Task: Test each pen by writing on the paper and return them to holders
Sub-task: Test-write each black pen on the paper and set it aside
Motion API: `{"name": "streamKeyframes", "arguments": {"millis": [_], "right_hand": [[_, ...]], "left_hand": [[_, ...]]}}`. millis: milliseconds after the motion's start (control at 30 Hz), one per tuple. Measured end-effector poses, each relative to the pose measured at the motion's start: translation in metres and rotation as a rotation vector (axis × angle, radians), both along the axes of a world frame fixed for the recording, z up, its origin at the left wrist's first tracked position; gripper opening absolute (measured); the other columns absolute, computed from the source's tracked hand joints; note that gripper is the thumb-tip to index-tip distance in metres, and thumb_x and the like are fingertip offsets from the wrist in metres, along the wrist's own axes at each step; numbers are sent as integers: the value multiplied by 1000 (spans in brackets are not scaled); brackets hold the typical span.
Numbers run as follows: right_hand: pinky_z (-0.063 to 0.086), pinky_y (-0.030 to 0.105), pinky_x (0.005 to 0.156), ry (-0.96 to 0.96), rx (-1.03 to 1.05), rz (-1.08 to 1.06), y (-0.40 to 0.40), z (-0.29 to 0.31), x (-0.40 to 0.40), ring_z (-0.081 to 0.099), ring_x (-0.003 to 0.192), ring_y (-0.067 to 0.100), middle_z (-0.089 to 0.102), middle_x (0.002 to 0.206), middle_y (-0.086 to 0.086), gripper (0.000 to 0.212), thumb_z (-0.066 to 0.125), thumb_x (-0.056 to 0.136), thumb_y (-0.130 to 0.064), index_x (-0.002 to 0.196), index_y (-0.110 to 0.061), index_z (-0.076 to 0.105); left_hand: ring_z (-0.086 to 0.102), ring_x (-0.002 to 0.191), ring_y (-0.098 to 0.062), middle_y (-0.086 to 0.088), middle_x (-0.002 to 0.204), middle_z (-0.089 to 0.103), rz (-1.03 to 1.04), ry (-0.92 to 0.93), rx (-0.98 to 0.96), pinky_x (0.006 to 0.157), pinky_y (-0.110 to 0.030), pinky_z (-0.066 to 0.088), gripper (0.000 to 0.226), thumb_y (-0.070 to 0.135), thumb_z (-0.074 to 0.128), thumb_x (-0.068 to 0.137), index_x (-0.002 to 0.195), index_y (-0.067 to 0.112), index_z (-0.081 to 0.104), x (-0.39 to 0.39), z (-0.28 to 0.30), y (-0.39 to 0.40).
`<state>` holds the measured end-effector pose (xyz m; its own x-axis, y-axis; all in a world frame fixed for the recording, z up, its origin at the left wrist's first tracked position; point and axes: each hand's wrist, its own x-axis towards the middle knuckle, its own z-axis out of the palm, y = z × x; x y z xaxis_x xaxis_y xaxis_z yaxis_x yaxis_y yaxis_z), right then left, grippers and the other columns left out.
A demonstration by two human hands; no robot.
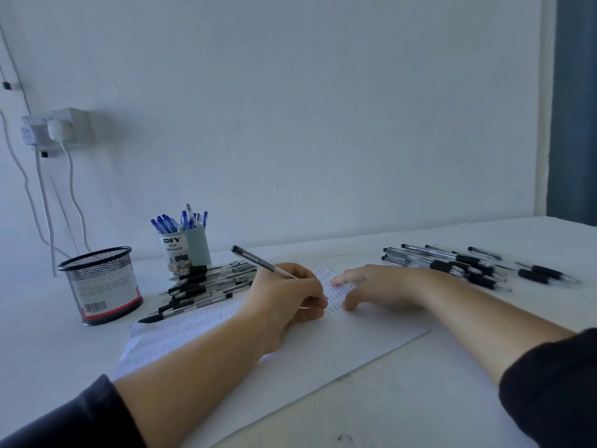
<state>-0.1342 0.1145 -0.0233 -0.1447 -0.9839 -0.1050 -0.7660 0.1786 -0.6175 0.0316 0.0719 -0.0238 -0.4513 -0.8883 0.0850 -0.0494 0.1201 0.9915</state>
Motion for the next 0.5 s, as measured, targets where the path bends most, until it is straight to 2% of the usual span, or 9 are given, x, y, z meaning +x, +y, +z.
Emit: {"name": "streamKeyframes", "arguments": {"millis": [100,267,367,500], "right_hand": [[31,27,103,5,2,0,1,0,1,37,132,13,38,147,-11,54,62,85,-29,135,-40,47],[30,26,100,2,1,-16,5,1,1,37,133,13,39,146,-10,52,62,86,-29,135,-40,47],[30,25,98,6,3,-23,7,3,2,37,132,13,39,145,-10,52,62,86,-30,134,-41,47],[29,22,95,16,5,-28,9,5,3,38,132,12,40,145,-10,52,63,87,-29,135,-39,47]], "left_hand": [[60,51,-19,-18,66,61,16,-67,-60,45,-23,48,17,-10,63,78,67,3,57,0,0,1],[52,41,-19,-10,46,58,106,-129,-133,43,-21,44,14,-9,60,74,66,2,57,1,-2,0],[48,35,-16,-10,45,57,125,-149,-159,41,-21,44,9,-8,61,73,69,0,59,1,-3,1],[50,36,-17,-9,44,56,131,-163,-177,42,-22,46,10,-8,62,73,68,0,58,0,-3,2]]}}
